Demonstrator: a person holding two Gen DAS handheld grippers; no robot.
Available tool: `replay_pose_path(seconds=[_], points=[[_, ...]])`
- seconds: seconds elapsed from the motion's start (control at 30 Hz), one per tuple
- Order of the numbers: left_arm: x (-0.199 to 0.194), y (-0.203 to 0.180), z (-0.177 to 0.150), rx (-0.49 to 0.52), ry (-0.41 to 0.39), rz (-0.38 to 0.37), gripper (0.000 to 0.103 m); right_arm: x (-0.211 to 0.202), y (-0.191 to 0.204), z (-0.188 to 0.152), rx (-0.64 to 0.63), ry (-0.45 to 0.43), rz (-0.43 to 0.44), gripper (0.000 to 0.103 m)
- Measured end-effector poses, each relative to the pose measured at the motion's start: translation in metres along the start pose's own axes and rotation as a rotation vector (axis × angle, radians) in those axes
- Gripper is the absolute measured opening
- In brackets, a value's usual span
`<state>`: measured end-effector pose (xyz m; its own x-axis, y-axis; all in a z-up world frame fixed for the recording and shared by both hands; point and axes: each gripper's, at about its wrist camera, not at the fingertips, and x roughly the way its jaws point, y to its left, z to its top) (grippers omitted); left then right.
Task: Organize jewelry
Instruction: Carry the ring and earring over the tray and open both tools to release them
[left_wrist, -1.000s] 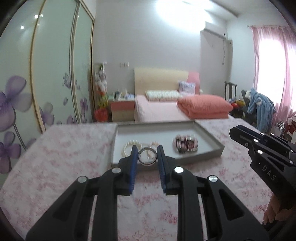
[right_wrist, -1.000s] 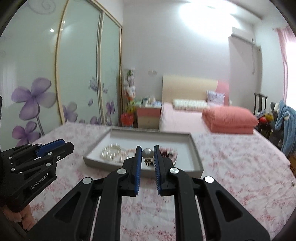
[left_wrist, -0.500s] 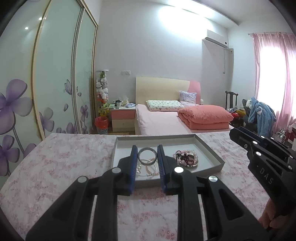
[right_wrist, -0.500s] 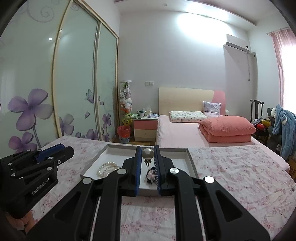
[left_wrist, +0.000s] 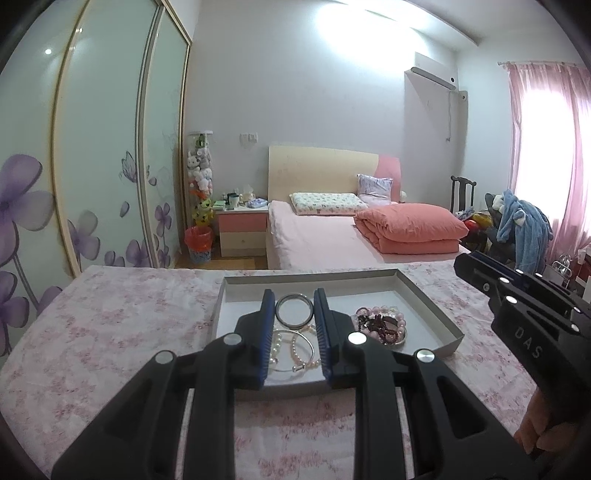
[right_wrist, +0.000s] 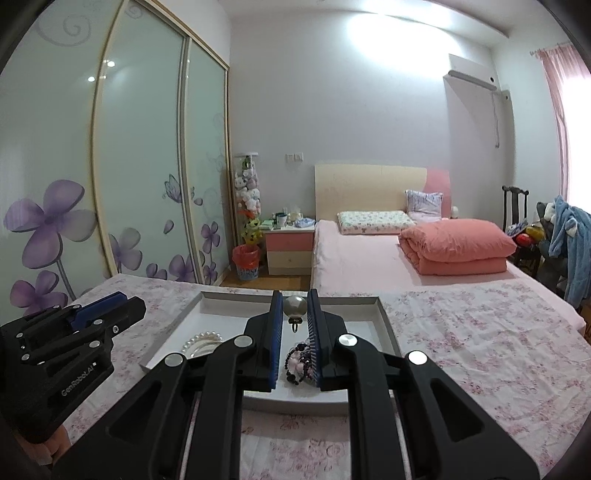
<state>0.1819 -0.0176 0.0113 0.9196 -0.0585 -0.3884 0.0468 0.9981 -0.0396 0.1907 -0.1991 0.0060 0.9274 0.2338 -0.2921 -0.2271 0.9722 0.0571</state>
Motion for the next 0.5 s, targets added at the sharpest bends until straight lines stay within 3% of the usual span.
replay_pose_path(seconds=[0.3, 0.5], points=[[0.068, 0.008, -0.006, -0.032, 0.109, -0.027, 0.022, 0.072, -0.007, -0.012, 0.036, 0.131, 0.032, 0.014], [0.098, 0.006, -0.009, -0.022, 0.153, -0.044, 0.022, 0.098, -0.009, -0.013, 0.078, 0.183, 0.07, 0.014]])
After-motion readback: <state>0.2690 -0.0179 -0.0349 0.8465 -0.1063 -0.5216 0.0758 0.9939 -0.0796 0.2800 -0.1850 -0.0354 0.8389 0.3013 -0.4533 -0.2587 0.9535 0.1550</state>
